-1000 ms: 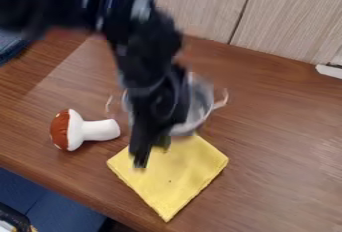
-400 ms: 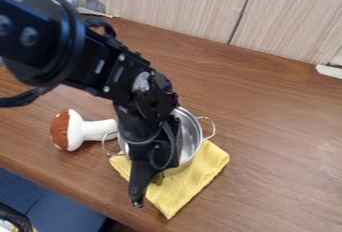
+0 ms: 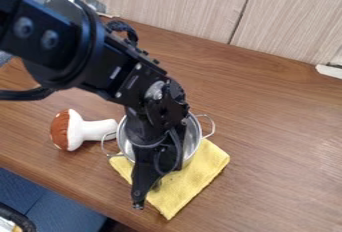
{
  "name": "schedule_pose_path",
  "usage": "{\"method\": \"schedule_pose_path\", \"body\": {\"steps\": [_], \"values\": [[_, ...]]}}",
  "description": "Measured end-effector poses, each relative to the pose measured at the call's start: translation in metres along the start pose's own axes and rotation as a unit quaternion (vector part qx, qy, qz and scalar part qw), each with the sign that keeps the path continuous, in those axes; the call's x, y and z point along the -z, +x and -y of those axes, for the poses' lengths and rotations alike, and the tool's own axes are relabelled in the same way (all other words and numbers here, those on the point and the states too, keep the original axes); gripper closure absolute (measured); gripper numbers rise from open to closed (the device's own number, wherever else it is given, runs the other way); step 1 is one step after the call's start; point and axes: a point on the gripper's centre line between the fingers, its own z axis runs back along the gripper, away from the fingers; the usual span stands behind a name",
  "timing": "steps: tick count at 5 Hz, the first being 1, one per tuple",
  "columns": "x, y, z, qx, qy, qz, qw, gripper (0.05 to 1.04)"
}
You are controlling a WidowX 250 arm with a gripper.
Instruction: Moved pan in the yellow cloth
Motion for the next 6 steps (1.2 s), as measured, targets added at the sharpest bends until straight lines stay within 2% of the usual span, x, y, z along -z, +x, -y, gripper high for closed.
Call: {"method": "schedule_pose_path", "body": {"steps": [1,2,3,4,5,6], "values": [[-0.009,-0.002,0.001,-0.001,0.002,0.001,1.0,0.238],[-0.022,-0.004,0.001,-0.006,0.007,0.001,1.0,0.073],[-0.044,-0.005,-0.006,-0.021,0.019,0.009,0.9996,0.077],[-0.065,-0.006,-0.015,-0.046,0.022,0.026,0.9984,0.083],[-0.081,0.001,-0.029,-0.108,0.0,0.047,0.993,0.083],[-0.096,0.007,-0.048,-0.203,-0.025,0.04,0.9781,0.083]]}}
